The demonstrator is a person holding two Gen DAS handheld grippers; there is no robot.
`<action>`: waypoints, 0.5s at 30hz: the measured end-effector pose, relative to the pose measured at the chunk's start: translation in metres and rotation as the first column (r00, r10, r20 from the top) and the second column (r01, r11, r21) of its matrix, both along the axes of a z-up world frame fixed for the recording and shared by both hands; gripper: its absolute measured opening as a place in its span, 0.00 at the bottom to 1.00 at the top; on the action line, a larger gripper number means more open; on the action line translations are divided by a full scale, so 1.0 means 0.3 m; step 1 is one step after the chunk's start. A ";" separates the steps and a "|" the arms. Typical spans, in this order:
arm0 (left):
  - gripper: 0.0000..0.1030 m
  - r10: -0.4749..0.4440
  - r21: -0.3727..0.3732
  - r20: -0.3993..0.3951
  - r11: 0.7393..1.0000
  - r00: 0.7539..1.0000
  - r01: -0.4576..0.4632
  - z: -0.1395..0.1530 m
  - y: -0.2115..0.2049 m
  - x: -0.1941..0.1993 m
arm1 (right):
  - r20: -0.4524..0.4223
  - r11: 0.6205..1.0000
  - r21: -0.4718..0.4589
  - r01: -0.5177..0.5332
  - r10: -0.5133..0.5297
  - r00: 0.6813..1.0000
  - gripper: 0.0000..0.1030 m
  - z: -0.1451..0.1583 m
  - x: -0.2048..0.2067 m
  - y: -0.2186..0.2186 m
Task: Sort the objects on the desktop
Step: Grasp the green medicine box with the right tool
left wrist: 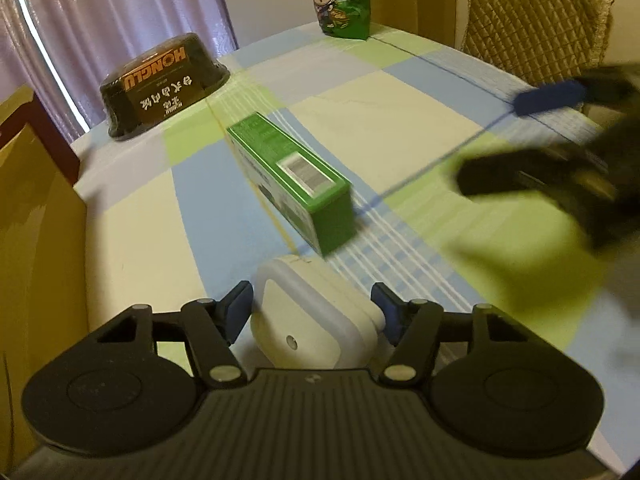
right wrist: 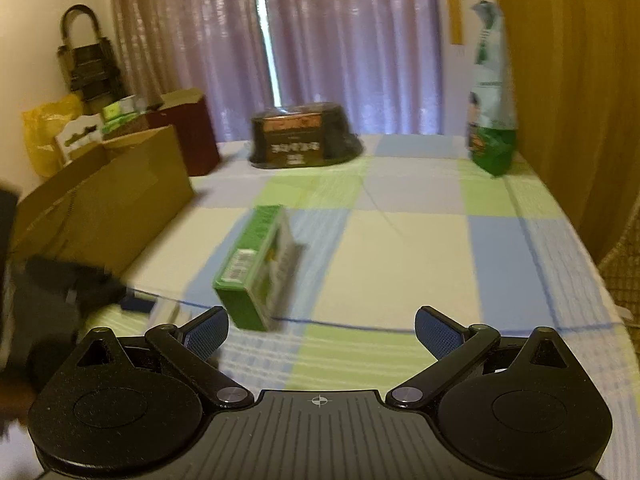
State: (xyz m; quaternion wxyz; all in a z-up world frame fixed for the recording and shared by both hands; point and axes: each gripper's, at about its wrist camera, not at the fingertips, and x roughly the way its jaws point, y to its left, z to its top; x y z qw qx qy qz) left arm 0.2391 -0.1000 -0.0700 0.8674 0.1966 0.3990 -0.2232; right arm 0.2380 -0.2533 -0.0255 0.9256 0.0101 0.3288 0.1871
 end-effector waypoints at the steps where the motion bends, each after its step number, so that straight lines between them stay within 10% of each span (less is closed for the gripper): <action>1: 0.59 -0.006 0.002 0.002 1.000 1.000 0.006 0.004 -0.003 -0.026 | -0.003 1.000 0.004 -0.017 0.017 1.000 0.99 0.002 0.016 0.015; 10: 0.58 -0.039 0.001 0.006 0.999 0.999 0.039 -0.004 0.037 -0.118 | -0.104 0.990 -0.036 -0.134 0.130 0.986 0.98 -0.070 0.221 0.209; 15: 0.67 -0.075 0.000 0.006 0.997 0.997 0.075 -0.003 0.049 -0.121 | -0.163 0.987 -0.074 -0.145 0.131 0.978 0.64 -0.110 0.291 0.270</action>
